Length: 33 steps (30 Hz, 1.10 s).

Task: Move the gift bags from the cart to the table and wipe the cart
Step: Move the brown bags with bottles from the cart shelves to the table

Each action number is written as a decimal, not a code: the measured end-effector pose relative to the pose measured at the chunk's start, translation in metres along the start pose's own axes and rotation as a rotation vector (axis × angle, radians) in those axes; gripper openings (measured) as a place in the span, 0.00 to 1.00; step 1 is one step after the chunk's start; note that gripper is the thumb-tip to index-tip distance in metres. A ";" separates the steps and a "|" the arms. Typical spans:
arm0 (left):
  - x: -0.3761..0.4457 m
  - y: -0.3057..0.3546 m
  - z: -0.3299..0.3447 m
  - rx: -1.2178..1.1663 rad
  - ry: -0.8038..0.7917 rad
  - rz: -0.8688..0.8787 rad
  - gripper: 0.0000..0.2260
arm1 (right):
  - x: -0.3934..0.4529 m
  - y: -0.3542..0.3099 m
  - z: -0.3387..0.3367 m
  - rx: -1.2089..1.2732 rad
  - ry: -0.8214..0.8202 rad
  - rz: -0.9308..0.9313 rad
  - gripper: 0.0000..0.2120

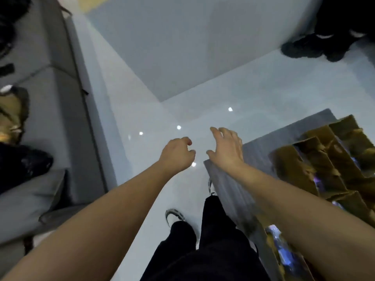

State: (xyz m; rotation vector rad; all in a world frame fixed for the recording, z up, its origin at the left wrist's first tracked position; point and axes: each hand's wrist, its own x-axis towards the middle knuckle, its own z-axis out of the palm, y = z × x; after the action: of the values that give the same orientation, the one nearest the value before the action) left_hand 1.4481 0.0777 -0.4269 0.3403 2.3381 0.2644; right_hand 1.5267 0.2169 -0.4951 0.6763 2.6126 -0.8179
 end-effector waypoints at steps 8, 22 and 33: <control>-0.123 -0.182 -0.009 -0.287 0.254 -0.367 0.20 | -0.042 -0.152 0.064 -0.152 -0.171 -0.438 0.35; -0.503 -0.439 0.188 -0.672 0.647 -0.964 0.18 | -0.381 -0.339 0.291 -0.482 -0.506 -1.206 0.32; -0.694 -0.524 0.337 -0.977 0.768 -1.414 0.22 | -0.590 -0.407 0.450 -0.663 -0.816 -1.613 0.35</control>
State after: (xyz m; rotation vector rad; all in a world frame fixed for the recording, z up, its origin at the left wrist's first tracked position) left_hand 2.0770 -0.6077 -0.3604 -2.0447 2.1417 0.8013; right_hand 1.8779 -0.5492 -0.4132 -1.7124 1.9049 -0.2614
